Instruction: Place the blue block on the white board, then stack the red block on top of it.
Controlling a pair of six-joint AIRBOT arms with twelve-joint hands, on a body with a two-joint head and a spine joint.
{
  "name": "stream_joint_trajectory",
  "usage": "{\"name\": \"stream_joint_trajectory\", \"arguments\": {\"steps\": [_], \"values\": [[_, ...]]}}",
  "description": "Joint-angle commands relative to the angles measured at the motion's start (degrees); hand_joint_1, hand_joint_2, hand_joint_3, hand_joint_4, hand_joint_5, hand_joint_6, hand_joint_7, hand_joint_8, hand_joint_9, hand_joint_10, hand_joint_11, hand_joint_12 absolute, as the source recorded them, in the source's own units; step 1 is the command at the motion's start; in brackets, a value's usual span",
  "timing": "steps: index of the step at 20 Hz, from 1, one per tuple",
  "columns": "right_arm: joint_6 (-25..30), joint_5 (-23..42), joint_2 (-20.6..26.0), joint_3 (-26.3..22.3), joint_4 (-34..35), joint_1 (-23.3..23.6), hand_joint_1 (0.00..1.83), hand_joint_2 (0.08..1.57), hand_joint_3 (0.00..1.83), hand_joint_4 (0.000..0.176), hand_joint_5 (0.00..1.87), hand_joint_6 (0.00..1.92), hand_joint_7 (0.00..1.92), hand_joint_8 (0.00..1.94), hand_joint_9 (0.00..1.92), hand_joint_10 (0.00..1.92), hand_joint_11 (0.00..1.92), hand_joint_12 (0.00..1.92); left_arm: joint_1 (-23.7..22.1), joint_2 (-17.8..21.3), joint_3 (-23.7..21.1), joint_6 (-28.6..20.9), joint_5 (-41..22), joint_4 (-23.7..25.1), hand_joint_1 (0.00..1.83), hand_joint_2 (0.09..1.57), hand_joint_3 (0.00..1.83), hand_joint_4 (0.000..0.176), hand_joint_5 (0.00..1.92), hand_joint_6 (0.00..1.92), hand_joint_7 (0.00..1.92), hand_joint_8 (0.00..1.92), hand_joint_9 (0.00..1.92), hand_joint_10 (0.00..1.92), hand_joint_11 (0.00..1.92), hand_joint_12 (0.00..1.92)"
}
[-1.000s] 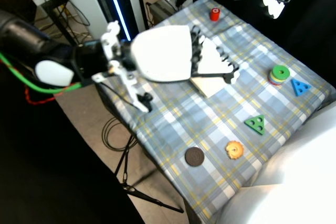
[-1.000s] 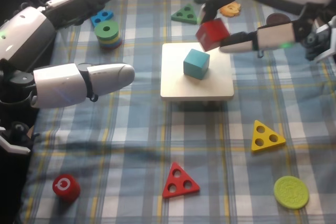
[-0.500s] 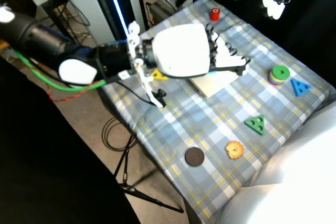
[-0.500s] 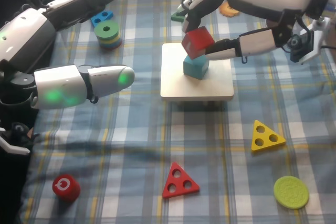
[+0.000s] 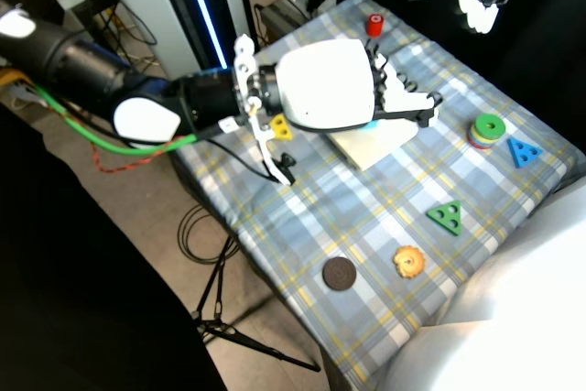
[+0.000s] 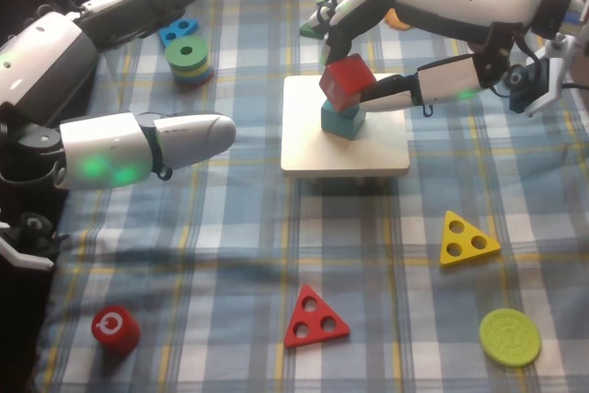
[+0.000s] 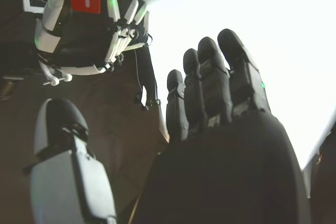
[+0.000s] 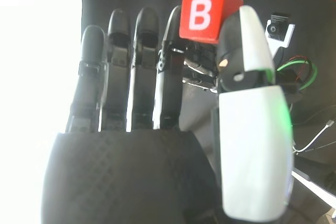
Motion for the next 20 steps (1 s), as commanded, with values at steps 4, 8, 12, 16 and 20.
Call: {"name": "stream_joint_trajectory", "arguments": {"steps": [4,8,12,16,20], "values": [[0.4,5.4,0.0,0.1,2.2,0.9,1.13,1.1,0.0,0.0,1.01,0.94,0.8,0.0,0.65,0.0,0.1,1.01,-0.6,0.1,0.1,-0.6,-6.5,1.3,0.7,0.86,0.0,0.106,0.34,0.0,0.34,0.0,0.3,0.0,0.0,0.76],[0.7,5.4,0.0,0.1,2.1,0.9,1.13,1.1,0.0,0.0,1.01,0.94,0.79,0.0,0.65,0.0,0.09,1.04,-0.6,0.1,0.1,-0.6,-6.5,1.3,0.7,0.85,0.0,0.123,0.34,0.0,0.33,0.0,0.29,0.0,0.0,0.76],[0.7,5.3,0.0,0.0,2.1,0.9,1.11,1.09,0.0,0.0,1.03,0.89,0.79,0.0,0.64,0.0,0.07,1.07,-0.6,0.0,0.1,-0.6,-6.5,1.3,0.69,0.85,0.0,0.129,0.34,0.0,0.33,0.0,0.3,0.0,0.0,0.78],[0.7,5.0,0.0,0.0,2.1,0.9,1.09,1.09,0.0,0.009,1.03,0.89,0.79,0.0,0.65,0.0,0.09,1.07,-0.6,0.0,0.1,-0.6,-6.5,1.3,0.68,0.85,0.0,0.124,0.34,0.0,0.34,0.0,0.3,0.0,0.0,0.78],[0.7,4.9,0.0,0.0,2.1,0.9,1.09,1.09,0.0,0.009,1.03,0.9,0.8,0.01,0.67,0.01,0.12,1.08,-0.7,0.0,0.1,-0.6,-6.5,1.3,0.7,0.85,0.0,0.114,0.35,0.0,0.34,0.0,0.3,0.0,0.0,0.81]]}}
